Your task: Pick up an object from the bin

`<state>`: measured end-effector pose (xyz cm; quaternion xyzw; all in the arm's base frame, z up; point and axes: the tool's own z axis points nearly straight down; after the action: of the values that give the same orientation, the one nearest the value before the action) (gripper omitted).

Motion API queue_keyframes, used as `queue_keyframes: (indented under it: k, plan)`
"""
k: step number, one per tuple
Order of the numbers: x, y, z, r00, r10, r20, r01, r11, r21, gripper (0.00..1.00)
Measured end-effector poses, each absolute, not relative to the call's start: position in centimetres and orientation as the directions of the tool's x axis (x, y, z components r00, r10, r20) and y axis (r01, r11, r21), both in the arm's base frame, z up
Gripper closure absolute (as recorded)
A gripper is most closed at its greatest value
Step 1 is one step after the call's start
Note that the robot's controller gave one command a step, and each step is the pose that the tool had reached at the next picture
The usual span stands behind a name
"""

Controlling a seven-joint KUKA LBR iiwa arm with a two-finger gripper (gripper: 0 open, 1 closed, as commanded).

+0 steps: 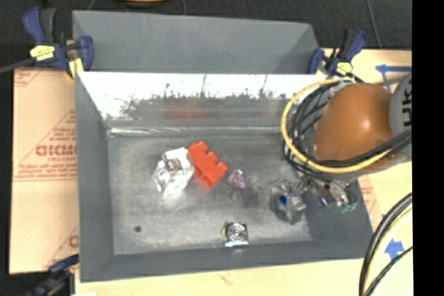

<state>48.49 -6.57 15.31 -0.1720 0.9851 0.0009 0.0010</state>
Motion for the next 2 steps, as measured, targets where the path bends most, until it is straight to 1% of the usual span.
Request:
queue_keyframes:
  k: [1,2]
  plan:
    - [50.2,-8.5,16.4,-0.946,-0.324,-0.006,-0.324,0.946,-0.004,1.0]
    - [54.0,-10.5,22.9,-0.955,-0.298,-0.012,-0.298,0.955,-0.007,1.0]
